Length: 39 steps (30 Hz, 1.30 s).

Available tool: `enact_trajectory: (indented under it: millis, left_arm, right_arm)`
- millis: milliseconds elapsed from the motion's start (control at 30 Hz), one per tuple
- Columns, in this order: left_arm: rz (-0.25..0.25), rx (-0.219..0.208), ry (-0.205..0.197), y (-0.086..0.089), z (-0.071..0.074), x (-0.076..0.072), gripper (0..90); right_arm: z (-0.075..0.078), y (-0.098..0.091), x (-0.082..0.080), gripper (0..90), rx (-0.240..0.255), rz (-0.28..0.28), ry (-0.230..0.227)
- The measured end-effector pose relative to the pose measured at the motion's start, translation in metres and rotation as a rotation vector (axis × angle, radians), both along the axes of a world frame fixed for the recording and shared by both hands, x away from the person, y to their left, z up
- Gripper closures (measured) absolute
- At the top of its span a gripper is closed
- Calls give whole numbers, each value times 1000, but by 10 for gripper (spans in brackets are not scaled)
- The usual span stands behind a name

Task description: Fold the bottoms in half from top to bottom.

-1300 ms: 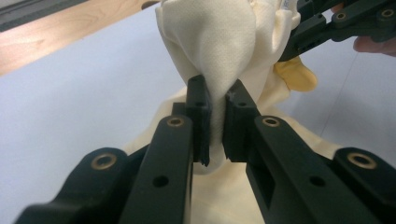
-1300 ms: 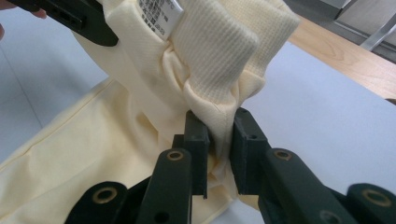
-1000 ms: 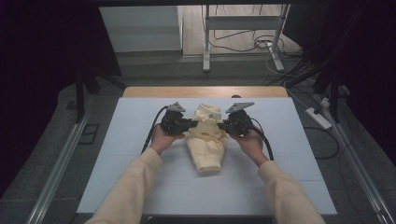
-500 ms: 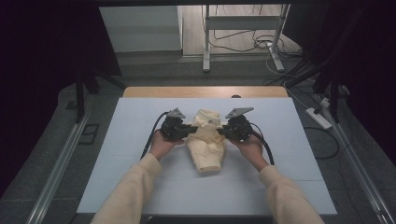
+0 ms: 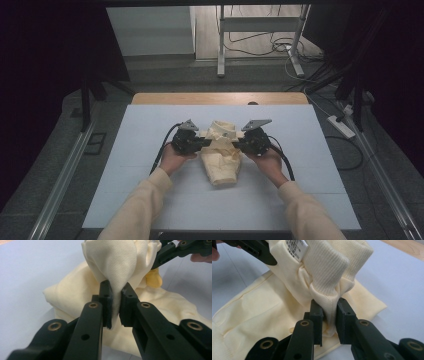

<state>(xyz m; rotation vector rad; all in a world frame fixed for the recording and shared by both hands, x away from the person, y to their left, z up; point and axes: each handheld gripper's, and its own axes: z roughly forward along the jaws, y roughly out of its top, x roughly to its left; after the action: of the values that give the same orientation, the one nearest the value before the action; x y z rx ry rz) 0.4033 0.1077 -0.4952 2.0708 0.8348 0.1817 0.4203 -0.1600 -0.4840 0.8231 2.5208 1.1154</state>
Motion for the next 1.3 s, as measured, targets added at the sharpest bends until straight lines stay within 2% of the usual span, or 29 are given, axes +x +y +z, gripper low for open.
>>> enact_trajectory:
  millis: [167, 733, 1300]
  left_arm:
    - [-8, -7, 3, 0, -3, -5, 811]
    - [-42, 12, -5, -1, -10, -20, 781]
    - [-66, 21, 10, -4, -16, -30, 742]
  right_arm:
    - [-2, 0, -6, 766, -2, 3, -8]
    - [-8, -3, -26, 757, -16, 23, -33]
    - [-12, -6, -40, 734, -30, 40, -26]
